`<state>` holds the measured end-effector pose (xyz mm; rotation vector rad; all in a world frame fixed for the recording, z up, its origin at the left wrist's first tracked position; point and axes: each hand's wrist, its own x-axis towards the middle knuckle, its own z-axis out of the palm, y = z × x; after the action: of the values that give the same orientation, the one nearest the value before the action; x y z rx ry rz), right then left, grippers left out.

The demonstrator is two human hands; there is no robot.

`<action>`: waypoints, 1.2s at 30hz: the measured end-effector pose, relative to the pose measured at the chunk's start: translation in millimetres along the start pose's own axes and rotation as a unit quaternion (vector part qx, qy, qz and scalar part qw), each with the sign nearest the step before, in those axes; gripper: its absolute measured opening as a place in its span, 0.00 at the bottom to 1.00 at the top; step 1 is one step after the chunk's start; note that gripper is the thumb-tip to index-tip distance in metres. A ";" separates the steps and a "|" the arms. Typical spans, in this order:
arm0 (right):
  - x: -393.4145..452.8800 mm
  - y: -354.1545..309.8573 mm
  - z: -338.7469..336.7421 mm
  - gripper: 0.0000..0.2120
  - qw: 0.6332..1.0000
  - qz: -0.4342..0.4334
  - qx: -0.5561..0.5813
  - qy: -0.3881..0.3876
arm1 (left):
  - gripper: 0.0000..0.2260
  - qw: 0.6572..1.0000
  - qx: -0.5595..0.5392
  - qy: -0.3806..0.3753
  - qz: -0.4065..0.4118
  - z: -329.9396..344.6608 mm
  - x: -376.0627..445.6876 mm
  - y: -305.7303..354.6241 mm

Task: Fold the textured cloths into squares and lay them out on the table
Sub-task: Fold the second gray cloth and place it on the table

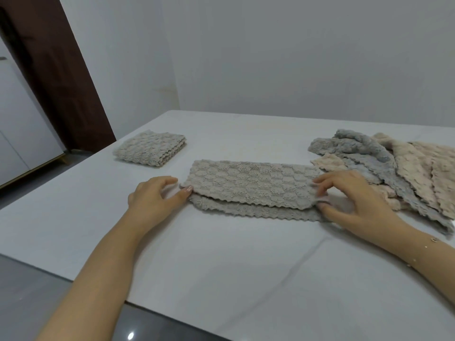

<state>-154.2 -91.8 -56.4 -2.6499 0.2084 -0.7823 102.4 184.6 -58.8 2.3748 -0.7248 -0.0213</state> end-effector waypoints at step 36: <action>-4.1 6.9 4.3 0.04 0.998 -0.002 0.054 0.038 | 0.02 0.965 -0.140 0.087 0.204 3.8 -20.7 19.0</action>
<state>-155.6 -95.9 -64.4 -2.5234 0.1762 -0.8715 74.8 180.7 -54.0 1.8976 -1.0376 0.2418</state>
